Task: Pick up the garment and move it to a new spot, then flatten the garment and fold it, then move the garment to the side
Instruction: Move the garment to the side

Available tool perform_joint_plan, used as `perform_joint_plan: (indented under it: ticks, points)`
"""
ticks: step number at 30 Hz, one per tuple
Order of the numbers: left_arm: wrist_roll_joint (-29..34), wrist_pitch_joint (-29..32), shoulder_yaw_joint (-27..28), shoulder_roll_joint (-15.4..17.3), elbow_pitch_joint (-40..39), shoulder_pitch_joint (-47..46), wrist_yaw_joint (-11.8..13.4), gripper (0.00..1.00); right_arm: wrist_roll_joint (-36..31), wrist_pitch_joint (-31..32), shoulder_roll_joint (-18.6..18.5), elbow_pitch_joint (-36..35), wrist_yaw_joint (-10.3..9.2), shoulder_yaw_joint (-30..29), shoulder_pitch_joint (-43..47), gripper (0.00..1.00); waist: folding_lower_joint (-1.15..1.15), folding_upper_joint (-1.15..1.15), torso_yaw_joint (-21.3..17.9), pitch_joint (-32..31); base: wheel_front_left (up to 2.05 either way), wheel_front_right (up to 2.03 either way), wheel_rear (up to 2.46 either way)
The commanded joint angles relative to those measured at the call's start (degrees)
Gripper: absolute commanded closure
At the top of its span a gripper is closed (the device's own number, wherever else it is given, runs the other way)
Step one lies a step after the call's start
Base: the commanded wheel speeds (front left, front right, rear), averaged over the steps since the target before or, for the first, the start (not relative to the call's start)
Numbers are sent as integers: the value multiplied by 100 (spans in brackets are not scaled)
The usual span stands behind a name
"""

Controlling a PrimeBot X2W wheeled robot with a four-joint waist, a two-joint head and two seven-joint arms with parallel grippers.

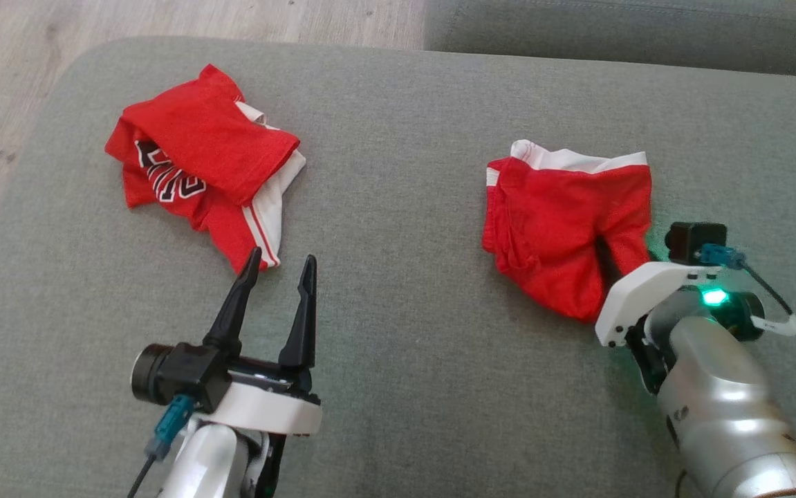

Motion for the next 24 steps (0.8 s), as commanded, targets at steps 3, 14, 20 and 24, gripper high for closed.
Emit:
perform_joint_plan:
  ticks: [3, 14, 20, 24]
  points:
    - [-7, -55, 182, 34, -171, -229, 43, 0, -293, -230, 82, 86, 20, 191, -133, 100, 0, 0, -42, -10, 0, 0, 0]
    - [10, -55, 256, 34, -144, -111, 64, 0, -1728, -669, -242, -60, 20, 426, -291, 100, 0, 0, -360, -324, 0, 0, 0]
    - [-1, -55, 277, 34, -201, -46, 84, 0, -1907, -582, -810, 130, 20, 921, -448, 100, 0, 0, -547, -405, 0, 0, 0]
    - [-27, -55, 257, 34, -234, -71, 88, 0, -1818, -438, -1326, 327, 20, 1298, -555, 100, 0, 0, -595, -347, 0, 0, 0]
